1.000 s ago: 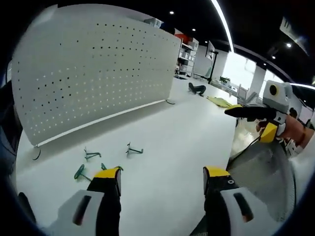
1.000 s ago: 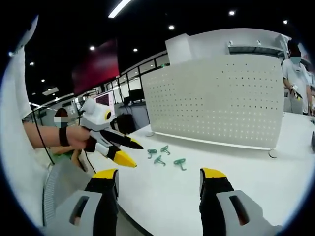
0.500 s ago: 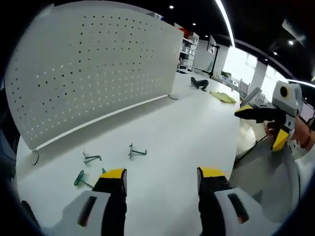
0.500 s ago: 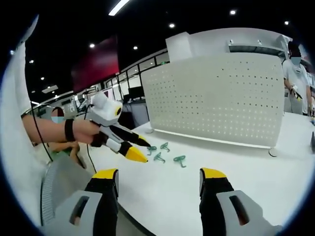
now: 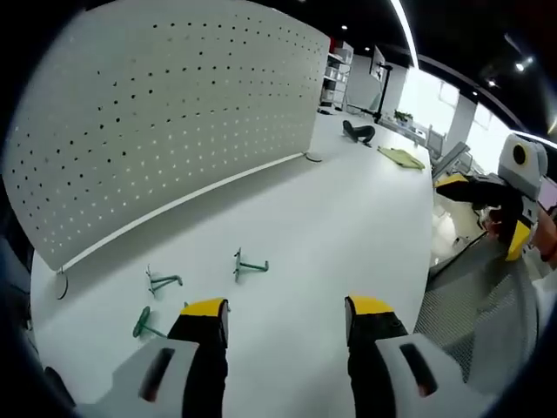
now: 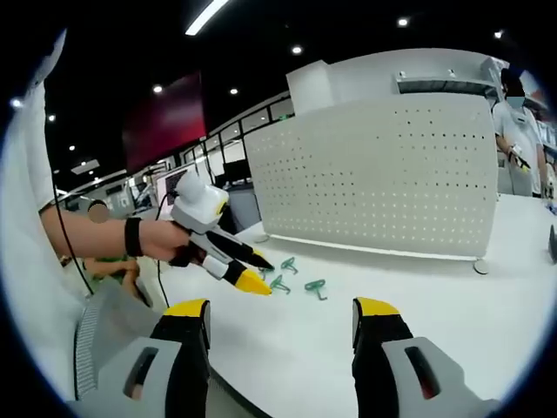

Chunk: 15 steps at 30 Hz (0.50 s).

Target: Insert the hook assembly into the mounting plate slot until the hook locks in place.

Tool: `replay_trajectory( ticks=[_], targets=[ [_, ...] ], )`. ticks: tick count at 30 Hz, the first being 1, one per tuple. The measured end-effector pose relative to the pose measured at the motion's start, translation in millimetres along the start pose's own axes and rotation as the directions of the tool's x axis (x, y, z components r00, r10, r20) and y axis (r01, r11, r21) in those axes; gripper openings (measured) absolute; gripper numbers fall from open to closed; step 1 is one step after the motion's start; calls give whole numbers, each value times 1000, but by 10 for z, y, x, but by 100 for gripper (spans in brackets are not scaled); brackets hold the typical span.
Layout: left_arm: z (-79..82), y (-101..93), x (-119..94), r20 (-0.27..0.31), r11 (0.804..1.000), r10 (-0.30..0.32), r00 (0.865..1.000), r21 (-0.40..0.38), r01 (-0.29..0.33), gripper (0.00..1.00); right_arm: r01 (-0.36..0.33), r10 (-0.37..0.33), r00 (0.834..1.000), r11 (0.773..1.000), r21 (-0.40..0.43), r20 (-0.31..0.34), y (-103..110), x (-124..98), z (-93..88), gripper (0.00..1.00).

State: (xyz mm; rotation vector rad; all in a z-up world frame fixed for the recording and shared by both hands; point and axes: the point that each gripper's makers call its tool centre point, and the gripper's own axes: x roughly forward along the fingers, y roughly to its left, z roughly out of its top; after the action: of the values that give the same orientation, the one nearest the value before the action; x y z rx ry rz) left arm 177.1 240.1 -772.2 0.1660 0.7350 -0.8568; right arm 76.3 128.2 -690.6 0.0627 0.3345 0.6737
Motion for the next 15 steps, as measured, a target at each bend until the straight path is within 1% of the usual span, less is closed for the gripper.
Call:
replay_trajectory(
  ticks=[4,7,8,10,13,15],
  targets=[
    [-2,14,58,-18,1000,0,1000,12,0,53,6,-6,1000,1000,10,12,-23,-12,15,66],
    [-35,30,100,-34,1000,-3,999,7,4,48,4,-4,1000,1000,6,7,-17,-14,9,66],
    [-56,53,121,-44,1000,4,999,0,-4,48,4,-4,1000,1000,8,10,-17,-16,15,66],
    [-81,87,145,-58,1000,21,998,12,-21,51,3,-3,1000,1000,11,9,-10,-18,17,66],
    [-99,107,170,-69,1000,25,997,16,-24,48,1,-1,1000,1000,8,3,2,-23,3,66],
    [-103,123,194,-71,999,31,997,11,-31,49,1,-1,1000,1000,11,2,-1,-26,-1,66]
  ],
)
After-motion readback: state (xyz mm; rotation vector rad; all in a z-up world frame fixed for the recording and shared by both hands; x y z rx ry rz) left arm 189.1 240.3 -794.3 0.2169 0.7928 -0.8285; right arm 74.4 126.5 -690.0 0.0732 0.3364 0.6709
